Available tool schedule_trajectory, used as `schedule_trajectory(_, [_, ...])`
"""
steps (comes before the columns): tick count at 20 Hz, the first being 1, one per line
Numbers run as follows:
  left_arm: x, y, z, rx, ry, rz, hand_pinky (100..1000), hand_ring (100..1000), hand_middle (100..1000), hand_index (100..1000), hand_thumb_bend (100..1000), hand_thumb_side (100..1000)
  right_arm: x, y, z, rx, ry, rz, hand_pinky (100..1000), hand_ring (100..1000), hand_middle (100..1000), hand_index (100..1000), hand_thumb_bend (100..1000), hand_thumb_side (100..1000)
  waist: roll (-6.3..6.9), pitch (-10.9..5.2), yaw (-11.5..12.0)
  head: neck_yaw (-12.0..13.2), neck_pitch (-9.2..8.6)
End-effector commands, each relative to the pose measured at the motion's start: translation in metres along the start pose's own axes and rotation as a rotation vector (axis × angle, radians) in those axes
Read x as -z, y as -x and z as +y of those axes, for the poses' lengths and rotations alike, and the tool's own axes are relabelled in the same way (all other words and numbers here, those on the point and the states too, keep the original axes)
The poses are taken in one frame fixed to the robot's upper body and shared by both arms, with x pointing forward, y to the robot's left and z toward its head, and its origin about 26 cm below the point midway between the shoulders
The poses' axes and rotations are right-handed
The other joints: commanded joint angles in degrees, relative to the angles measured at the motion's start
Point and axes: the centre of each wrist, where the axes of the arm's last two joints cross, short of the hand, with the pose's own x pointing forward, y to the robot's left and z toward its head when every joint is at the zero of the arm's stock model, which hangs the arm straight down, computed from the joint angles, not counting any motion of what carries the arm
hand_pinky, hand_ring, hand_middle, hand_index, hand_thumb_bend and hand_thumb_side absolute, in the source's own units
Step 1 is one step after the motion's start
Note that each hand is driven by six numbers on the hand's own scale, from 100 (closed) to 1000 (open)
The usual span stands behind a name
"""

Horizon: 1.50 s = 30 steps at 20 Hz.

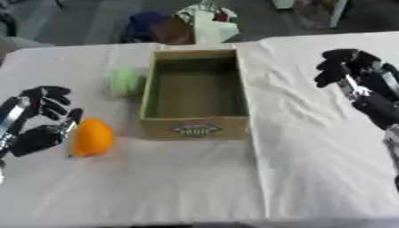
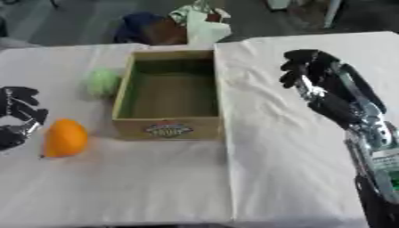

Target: Pick up objects on the table and place them in the box.

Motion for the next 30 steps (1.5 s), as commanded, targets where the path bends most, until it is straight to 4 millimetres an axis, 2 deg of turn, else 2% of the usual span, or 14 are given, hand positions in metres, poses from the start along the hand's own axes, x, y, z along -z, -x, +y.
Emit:
schedule_trajectory(1, [0.004, 0.001, 0.009, 0.096, 0.025, 0.021, 639, 643, 651, 819, 260, 313, 0.003, -0.006, -0.005, -0.02, -0.01, -0.021, 592, 608, 625, 790, 100, 500, -0.05, -0.69, 0.0, 0.0, 0.22])
schedule_trajectory(6, [0.014, 0.003, 0.006, 0.191, 0.059, 0.039, 656, 652, 659, 824, 251, 284, 0.004, -0.007, -0.004, -0.019, -0.013, -0.023, 593, 609, 625, 790, 100, 502, -0.17, -0.67, -0.1, 0.1, 0.3])
schedule_trajectory(11, [0.021, 0.003, 0.0, 0.259, 0.076, 0.04, 685, 673, 673, 833, 363, 339, 0.004, -0.006, -0.004, -0.019, -0.012, -0.023, 593, 609, 625, 790, 100, 503, -0.26, -0.64, -0.1, 0.2, 0.41])
schedule_trajectory(17, [0.025, 0.008, -0.011, 0.359, 0.082, 0.068, 725, 714, 702, 850, 383, 353, 0.003, -0.006, -0.004, -0.018, -0.014, -0.022, 593, 609, 625, 789, 100, 504, -0.32, -0.67, -0.1, 0.2, 0.46])
schedule_trajectory(19, [0.025, 0.011, -0.015, 0.375, 0.104, 0.079, 723, 712, 703, 850, 368, 344, 0.003, -0.006, -0.004, -0.018, -0.014, -0.022, 593, 609, 625, 789, 100, 505, -0.32, -0.68, -0.1, 0.2, 0.47])
schedule_trajectory(22, [0.027, 0.015, -0.019, 0.396, 0.126, 0.093, 701, 688, 690, 839, 262, 274, 0.004, -0.006, -0.003, -0.017, -0.015, -0.022, 593, 609, 625, 789, 100, 506, -0.31, -0.7, -0.1, 0.3, 0.49])
schedule_trajectory(26, [0.029, 0.019, -0.023, 0.416, 0.111, 0.108, 631, 579, 581, 756, 103, 173, 0.004, -0.006, -0.003, -0.017, -0.015, -0.023, 593, 609, 625, 789, 100, 507, -0.36, -0.71, -0.2, 0.3, 0.54])
schedule_trajectory(28, [0.031, 0.02, -0.023, 0.423, 0.071, 0.11, 580, 510, 508, 695, 100, 125, 0.003, -0.006, -0.003, -0.017, -0.014, -0.022, 593, 609, 625, 788, 100, 508, -0.37, -0.69, -0.2, 0.3, 0.57])
schedule_trajectory(30, [0.032, 0.019, -0.022, 0.421, 0.017, 0.107, 511, 414, 402, 598, 100, 182, 0.003, -0.006, -0.003, -0.017, -0.013, -0.021, 593, 610, 625, 788, 100, 509, -0.35, -0.68, -0.2, 0.4, 0.62])
